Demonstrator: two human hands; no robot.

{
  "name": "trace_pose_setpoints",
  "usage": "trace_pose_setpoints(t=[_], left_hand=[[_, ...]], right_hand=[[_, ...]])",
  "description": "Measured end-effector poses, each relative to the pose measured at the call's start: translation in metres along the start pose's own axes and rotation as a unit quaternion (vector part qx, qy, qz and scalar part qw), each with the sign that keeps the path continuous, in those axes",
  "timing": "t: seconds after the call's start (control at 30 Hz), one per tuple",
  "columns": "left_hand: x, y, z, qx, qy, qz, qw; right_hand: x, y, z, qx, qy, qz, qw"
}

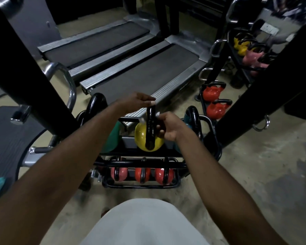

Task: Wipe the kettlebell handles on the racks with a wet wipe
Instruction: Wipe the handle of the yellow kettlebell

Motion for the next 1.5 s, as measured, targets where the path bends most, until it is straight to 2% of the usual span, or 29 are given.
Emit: trace_pose_setpoints(t=[0.1,0.23,0.33,0.4,0.5,0.57,0.67,0.7,0.73,0.77,0.87,0.97,1.03,1.1,1.17,1.23,1.3,1.4,1.5], left_hand=[[0.002,0.002,0.001,-0.006,-0.001,0.026,1.0],[0.002,0.0,-0.002,-0.013,-0.001,-0.009,1.0],[0.003,-0.003,-0.004,-0.027,-0.01,-0.039,0.999],[0.003,-0.003,-0.004,-0.036,-0.015,-0.05,0.998],[0.005,-0.004,-0.005,-0.039,-0.017,-0.072,0.996],[0.006,-0.005,-0.005,-0.047,-0.017,-0.067,0.996],[0.004,-0.004,-0.003,-0.078,-0.015,-0.035,0.996],[0.002,-0.003,-0.004,-0.089,-0.016,-0.027,0.996],[-0.003,-0.003,-0.007,-0.093,-0.018,-0.017,0.995],[-0.005,-0.004,-0.009,-0.092,-0.016,-0.01,0.996],[-0.001,-0.012,-0.012,-0.052,-0.014,0.01,0.998],[0.003,-0.015,-0.017,-0.04,-0.025,0.008,0.999],[0.003,-0.015,-0.019,-0.043,-0.03,-0.006,0.999],[0.001,-0.015,-0.021,-0.045,-0.032,-0.007,0.998],[0.001,-0.015,-0.021,-0.045,-0.034,-0.008,0.998],[0.003,-0.016,-0.02,-0.043,-0.032,-0.023,0.998],[0.004,-0.015,-0.019,-0.043,-0.03,-0.028,0.998],[0.003,-0.013,-0.022,-0.042,-0.027,-0.038,0.998],[0.004,-0.015,-0.021,-0.044,-0.028,-0.041,0.998]], right_hand=[[-0.015,0.001,-0.005,0.047,-0.017,-0.019,0.999],[-0.02,0.003,-0.005,0.046,0.021,0.058,0.997],[-0.029,0.007,-0.017,0.069,0.052,0.005,0.996],[-0.023,0.014,-0.032,0.023,0.1,-0.021,0.995],[-0.006,0.011,-0.053,-0.089,0.188,-0.081,0.975],[-0.002,0.006,-0.066,-0.149,0.244,-0.185,0.94],[-0.007,-0.007,-0.092,-0.246,0.339,-0.358,0.835],[-0.006,-0.014,-0.099,-0.273,0.377,-0.374,0.802],[-0.006,-0.023,-0.101,-0.285,0.408,-0.369,0.785],[-0.006,-0.031,-0.099,-0.285,0.425,-0.353,0.783],[-0.017,-0.036,-0.094,-0.28,0.437,-0.273,0.81],[-0.04,-0.021,-0.099,-0.304,0.429,-0.261,0.81],[-0.062,-0.005,-0.089,-0.295,0.377,-0.234,0.846],[-0.07,0.003,-0.069,-0.232,0.301,-0.183,0.907],[-0.06,0.003,-0.046,-0.124,0.226,-0.109,0.96],[-0.041,-0.002,-0.027,-0.013,0.166,-0.046,0.985],[-0.026,-0.005,-0.015,0.044,0.114,-0.082,0.989],[-0.021,-0.005,-0.016,0.068,0.055,-0.18,0.98],[-0.022,0.002,-0.039,0.05,0.093,-0.27,0.957]])
Point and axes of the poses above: each hand's wrist, its own z-axis towards the middle knuckle, its own y-axis out of the back of the hand, x = y × z, the point moved 8 cm from there along z, towards the middle knuckle, and after that the axes turned 8 degrees about x, right-handed, at the moved point
